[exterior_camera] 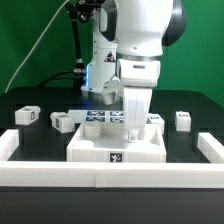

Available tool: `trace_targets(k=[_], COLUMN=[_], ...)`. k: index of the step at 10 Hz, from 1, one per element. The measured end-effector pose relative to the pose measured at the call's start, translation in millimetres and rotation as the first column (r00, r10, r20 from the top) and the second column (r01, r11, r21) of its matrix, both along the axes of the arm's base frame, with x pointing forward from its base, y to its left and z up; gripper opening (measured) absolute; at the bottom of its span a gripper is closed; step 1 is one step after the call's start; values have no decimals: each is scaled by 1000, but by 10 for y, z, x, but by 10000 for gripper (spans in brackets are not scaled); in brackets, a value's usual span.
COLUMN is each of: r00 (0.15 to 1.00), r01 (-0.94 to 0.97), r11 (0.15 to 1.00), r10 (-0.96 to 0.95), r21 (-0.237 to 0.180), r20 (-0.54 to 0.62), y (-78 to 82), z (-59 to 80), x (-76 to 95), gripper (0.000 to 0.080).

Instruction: Assemble one leg

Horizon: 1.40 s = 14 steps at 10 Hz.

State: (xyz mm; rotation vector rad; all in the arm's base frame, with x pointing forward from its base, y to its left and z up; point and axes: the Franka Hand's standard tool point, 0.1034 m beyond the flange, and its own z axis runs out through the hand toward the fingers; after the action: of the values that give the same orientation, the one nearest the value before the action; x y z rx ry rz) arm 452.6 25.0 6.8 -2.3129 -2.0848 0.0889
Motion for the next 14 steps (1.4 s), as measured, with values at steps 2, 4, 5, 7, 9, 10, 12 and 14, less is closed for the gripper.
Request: trace_targets(k=[2,4,5,7,9,10,12,14], r00=[1000,1000,1000,1000,1000,1000,999,987], r01=[0,0,1,1,1,1,-37,-160], r11=[1000,1000,1000,1000,1000,1000,999,987], r10=[0,0,-1,-1,-1,-1,37,160], r21=[0,0,0,0,0,0,1,5], r20=[0,-1,4,4,4,4,4,16], y=[-1,-1,-3,-3,-3,-3,-6,37], z=[-1,-2,7,7,7,7,10,6], x=[-1,-3,9,10,10,10,29,140], gripper=[439,111,59,59,59,59,60,60])
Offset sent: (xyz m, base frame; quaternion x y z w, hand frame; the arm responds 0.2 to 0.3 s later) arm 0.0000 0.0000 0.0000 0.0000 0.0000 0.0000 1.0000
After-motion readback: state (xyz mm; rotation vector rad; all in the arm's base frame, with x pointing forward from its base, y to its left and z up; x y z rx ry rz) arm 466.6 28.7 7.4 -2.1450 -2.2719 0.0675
